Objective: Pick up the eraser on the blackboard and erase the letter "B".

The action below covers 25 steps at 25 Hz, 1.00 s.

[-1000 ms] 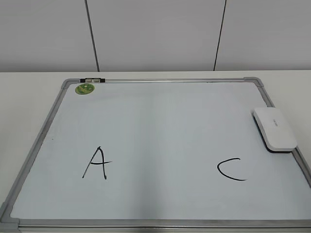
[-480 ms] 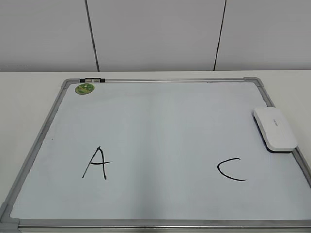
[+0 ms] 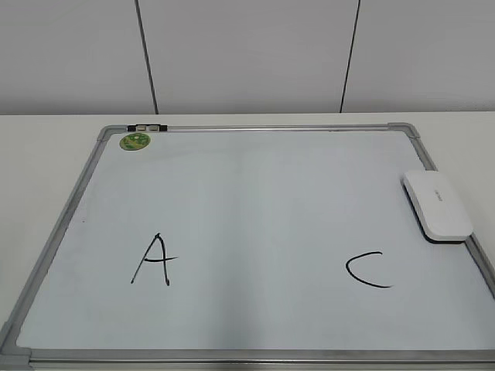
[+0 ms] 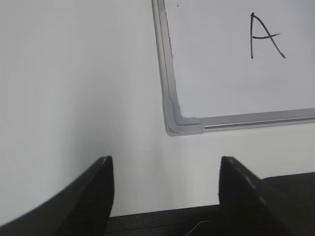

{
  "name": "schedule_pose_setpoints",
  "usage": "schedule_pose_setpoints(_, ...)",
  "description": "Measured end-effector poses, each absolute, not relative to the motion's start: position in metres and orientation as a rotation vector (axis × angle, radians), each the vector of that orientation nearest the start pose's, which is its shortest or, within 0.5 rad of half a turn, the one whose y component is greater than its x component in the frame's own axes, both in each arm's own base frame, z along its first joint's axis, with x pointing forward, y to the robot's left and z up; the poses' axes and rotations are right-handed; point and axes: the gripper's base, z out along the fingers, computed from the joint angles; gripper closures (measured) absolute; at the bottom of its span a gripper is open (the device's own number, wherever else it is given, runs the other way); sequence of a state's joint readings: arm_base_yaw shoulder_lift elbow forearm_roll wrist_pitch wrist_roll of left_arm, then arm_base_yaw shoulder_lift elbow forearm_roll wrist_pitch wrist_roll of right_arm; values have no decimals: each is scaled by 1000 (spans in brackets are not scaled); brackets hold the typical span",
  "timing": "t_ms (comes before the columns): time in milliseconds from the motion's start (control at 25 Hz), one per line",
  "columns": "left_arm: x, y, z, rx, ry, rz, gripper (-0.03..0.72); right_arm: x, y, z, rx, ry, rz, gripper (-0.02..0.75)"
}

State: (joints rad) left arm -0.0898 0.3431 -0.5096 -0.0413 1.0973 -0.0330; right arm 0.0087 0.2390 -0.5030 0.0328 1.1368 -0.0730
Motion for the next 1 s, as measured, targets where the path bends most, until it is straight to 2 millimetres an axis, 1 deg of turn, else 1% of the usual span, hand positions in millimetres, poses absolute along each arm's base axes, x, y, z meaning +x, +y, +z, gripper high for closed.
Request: schedule_pose_setpoints(1000, 44, -7, 271, 63, 2408, -106, 200, 27, 3, 270, -94, 2349, 10, 164)
